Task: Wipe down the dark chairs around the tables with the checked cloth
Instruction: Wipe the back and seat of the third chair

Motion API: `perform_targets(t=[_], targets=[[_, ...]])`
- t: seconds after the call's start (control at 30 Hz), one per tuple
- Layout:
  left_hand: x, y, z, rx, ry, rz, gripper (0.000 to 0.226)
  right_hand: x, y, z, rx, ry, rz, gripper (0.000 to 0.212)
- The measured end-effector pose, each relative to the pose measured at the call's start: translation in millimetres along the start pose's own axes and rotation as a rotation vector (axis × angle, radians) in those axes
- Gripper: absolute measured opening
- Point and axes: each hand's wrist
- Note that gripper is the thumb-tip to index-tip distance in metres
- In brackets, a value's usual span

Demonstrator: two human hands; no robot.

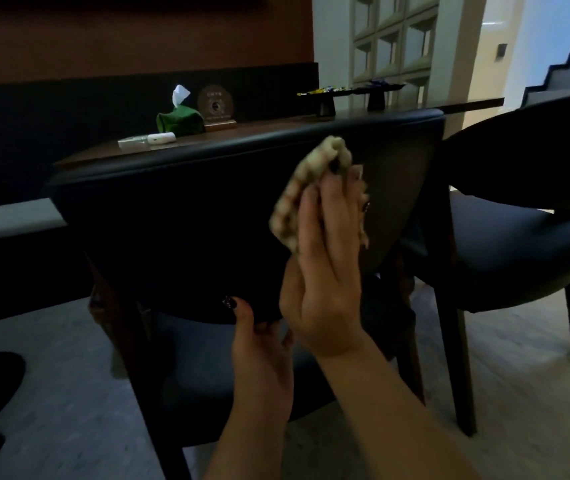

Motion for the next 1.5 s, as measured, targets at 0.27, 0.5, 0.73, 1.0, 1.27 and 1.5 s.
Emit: perform_targets(t=[0.27, 0.5, 0.73, 1.0, 1.27, 1.5], targets=[[-1, 3, 3, 0.019, 0.003, 0.014, 0.051, -20, 7, 18, -0.275, -0.358, 0.047, 0.043], [-3, 6, 2, 0.007, 0.011, -0.007, 0.040, -55, 28, 65, -0.468, -0.982, 0.292, 0.045], [-5, 5, 2, 0.006, 0.047, -0.003, 0.052, -137, 41, 92, -0.406, -1.672, 0.426, 0.021], [-8, 6, 4, 0.009, 0.086, -0.035, 0.053, -141, 34, 43, -0.200, -1.774, 0.458, 0.030], [-3, 14, 10, 0.028, 0.080, 0.005, 0.054, -41, 15, -7, -0.499, -1.675, 0.516, 0.036], [0, 16, 10, 0.025, 0.063, 0.018, 0.055, -69, 25, 20, -0.600, -1.936, 0.703, 0.032]])
Point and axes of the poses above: each hand's wrist, its own z-axis towards the middle knuckle, its own y-axis out of the back of the hand, x = y × z, and after that the axes turned 7 degrees about -y, right-handed
